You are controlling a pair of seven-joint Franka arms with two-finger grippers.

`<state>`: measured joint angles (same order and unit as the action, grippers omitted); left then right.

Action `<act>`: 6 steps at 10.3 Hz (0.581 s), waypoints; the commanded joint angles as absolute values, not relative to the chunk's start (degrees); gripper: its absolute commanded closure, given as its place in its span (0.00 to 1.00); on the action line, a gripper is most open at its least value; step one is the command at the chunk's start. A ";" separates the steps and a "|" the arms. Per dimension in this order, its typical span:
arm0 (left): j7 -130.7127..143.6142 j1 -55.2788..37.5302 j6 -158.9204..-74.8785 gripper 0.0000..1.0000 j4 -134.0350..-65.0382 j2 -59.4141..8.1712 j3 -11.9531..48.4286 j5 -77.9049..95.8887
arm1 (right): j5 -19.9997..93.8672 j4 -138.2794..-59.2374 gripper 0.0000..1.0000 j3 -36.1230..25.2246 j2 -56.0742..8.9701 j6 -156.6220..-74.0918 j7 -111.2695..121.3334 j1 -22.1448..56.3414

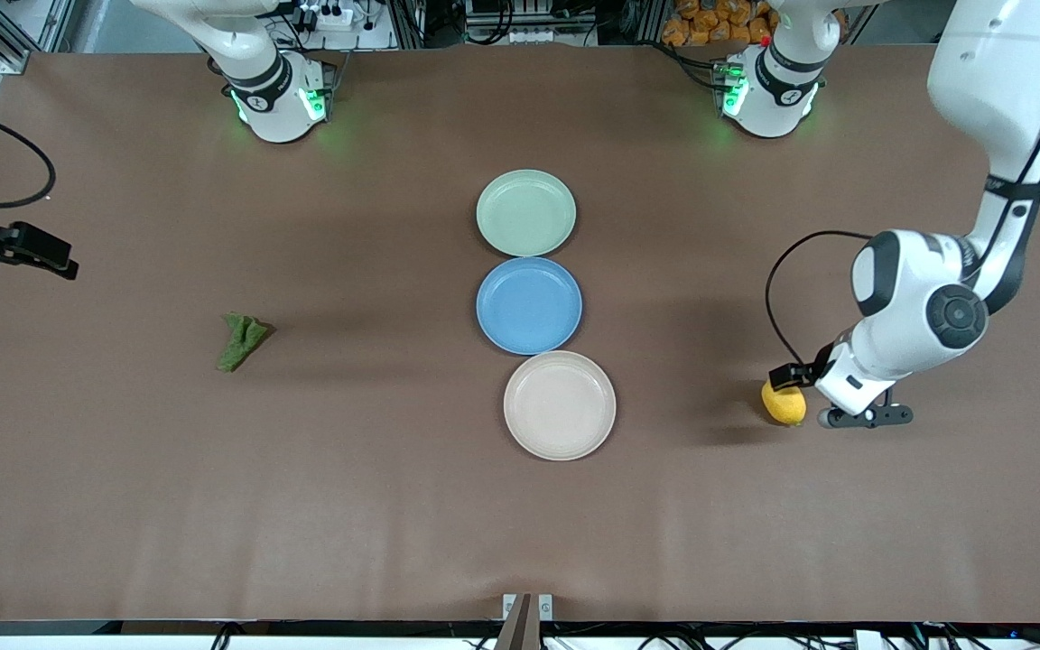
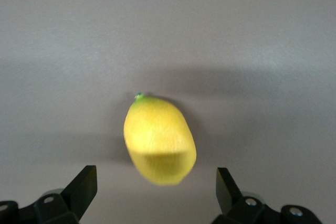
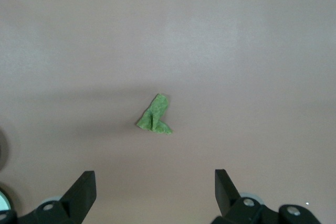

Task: Place lemon and lettuce in plates
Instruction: 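Reach the left gripper down to the yellow lemon, then grasp the lemon with the left gripper while the right gripper reaches the lettuce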

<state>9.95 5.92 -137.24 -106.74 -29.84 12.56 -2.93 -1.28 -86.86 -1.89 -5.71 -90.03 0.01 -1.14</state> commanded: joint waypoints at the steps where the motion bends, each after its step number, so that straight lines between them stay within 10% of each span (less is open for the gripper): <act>1: 9.32 5.89 -138.08 0.00 -103.02 -33.30 12.31 -2.64 | -0.18 -91.65 0.00 -1.41 -4.48 -93.59 -1.76 -1.76; 5: 9.40 5.37 -141.66 0.00 -102.57 -37.08 10.82 -2.64 | -0.18 -103.59 0.00 -0.80 -2.73 -104.21 -6.39 -1.76; 6: 9.49 5.01 -142.64 0.14 -102.66 -37.70 10.64 -3.16 | -0.18 -106.76 0.00 -0.44 -2.46 -107.54 -6.68 -1.76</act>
<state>9.95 5.82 -141.02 -103.68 -36.07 11.57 -2.93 -1.16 -100.41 -1.53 -5.34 -103.30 -4.78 -1.13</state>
